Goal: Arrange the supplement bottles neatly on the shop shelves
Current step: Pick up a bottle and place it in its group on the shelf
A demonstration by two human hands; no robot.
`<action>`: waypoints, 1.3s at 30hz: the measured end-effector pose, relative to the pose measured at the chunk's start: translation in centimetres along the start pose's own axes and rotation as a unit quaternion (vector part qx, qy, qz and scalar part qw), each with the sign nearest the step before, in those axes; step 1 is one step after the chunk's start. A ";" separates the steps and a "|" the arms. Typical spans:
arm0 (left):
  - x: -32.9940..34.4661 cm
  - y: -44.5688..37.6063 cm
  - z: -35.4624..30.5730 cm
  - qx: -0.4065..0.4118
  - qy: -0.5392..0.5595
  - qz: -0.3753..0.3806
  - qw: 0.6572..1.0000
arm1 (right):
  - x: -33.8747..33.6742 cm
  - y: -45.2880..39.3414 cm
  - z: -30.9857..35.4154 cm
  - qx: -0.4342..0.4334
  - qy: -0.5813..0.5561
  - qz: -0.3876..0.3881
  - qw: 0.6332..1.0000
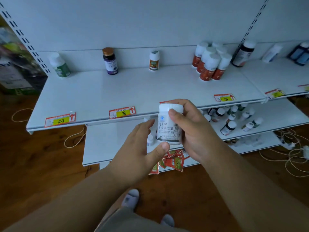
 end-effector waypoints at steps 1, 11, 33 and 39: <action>-0.4 -0.4 -0.1 0.008 -0.001 -0.004 1.000 | 0.2 -0.4 0.3 -0.005 0.000 0.006 1.000; -3.3 -10.2 -1.4 0.109 -0.049 0.057 0.991 | -2.2 -5.0 4.2 -0.081 0.064 -0.110 0.989; 24.7 -23.6 -33.3 0.265 -0.023 0.217 0.939 | -37.9 8.7 25.8 -0.194 0.094 -0.323 0.922; 31.5 -30.2 -38.1 0.247 -0.014 0.215 0.945 | -48.5 6.8 29.0 -0.174 0.097 -0.334 0.921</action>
Point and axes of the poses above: each hand's wrist, its own y-axis away from the middle knuckle, its own x-axis out of the palm, z = x × y, the point moved 7 cm from there along -y, towards the middle knuckle, and after that the axes turned 10 degrees about -y, right-handed, at the moved point
